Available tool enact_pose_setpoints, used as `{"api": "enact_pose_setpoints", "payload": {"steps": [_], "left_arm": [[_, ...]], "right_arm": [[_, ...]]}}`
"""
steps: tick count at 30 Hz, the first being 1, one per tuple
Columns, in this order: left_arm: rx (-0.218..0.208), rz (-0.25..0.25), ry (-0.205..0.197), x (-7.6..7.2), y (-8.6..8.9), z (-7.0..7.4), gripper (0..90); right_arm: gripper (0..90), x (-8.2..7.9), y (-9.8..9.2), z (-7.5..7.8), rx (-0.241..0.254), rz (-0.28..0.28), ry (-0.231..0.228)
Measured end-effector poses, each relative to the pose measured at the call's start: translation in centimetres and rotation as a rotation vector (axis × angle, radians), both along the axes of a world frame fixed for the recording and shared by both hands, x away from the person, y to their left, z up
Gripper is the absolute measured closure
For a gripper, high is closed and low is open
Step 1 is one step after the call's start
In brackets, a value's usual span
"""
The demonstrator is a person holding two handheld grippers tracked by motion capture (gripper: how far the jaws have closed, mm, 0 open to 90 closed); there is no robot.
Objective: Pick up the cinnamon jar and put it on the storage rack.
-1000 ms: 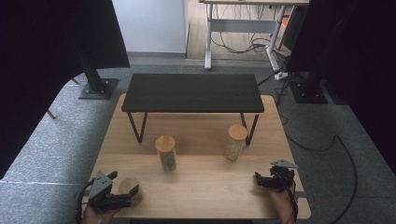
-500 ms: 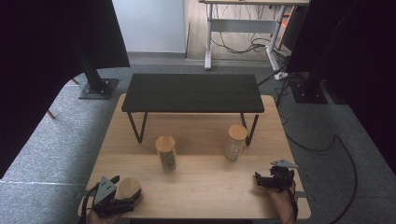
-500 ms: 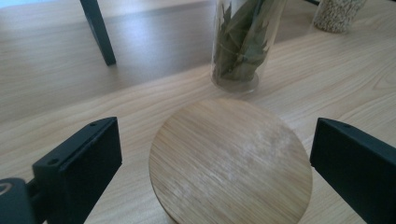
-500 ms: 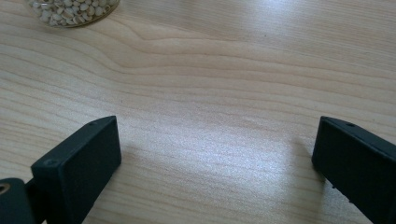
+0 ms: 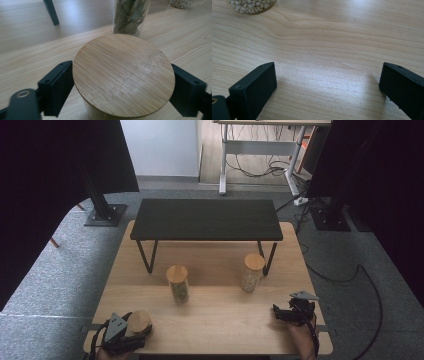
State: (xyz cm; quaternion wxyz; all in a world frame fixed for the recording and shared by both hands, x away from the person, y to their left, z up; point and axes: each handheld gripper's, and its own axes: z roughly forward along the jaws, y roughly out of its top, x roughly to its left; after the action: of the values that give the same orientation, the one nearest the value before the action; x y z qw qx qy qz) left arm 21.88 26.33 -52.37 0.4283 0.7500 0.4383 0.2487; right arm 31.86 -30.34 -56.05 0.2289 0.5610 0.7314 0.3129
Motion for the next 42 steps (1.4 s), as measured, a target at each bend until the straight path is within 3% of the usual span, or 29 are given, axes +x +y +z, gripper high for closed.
{"api": "enact_pose_setpoints", "payload": {"steps": [6, 15, 27, 42], "left_arm": [[0.015, -0.006, -0.006, -0.1, -0.2, -0.2, 24.9], [0.024, 0.006, -0.007, -0.1, -0.4, 0.0, 25.3], [0.011, -0.018, -0.029, 0.6, -0.7, 2.0, 25.3], [0.000, -0.028, -0.010, 1.7, -1.2, 2.9, 25.3]], "right_arm": [[1.2, 0.0, 0.0, 0.0, 0.000, 0.003, 0.000], [1.2, 0.0, 0.0, 0.0, 0.000, 0.005, 0.000], [1.0, 0.0, 0.0, 0.0, 0.000, 0.010, 0.000], [2.9, -0.1, 0.1, 0.0, 0.002, 0.038, -0.004]]}}
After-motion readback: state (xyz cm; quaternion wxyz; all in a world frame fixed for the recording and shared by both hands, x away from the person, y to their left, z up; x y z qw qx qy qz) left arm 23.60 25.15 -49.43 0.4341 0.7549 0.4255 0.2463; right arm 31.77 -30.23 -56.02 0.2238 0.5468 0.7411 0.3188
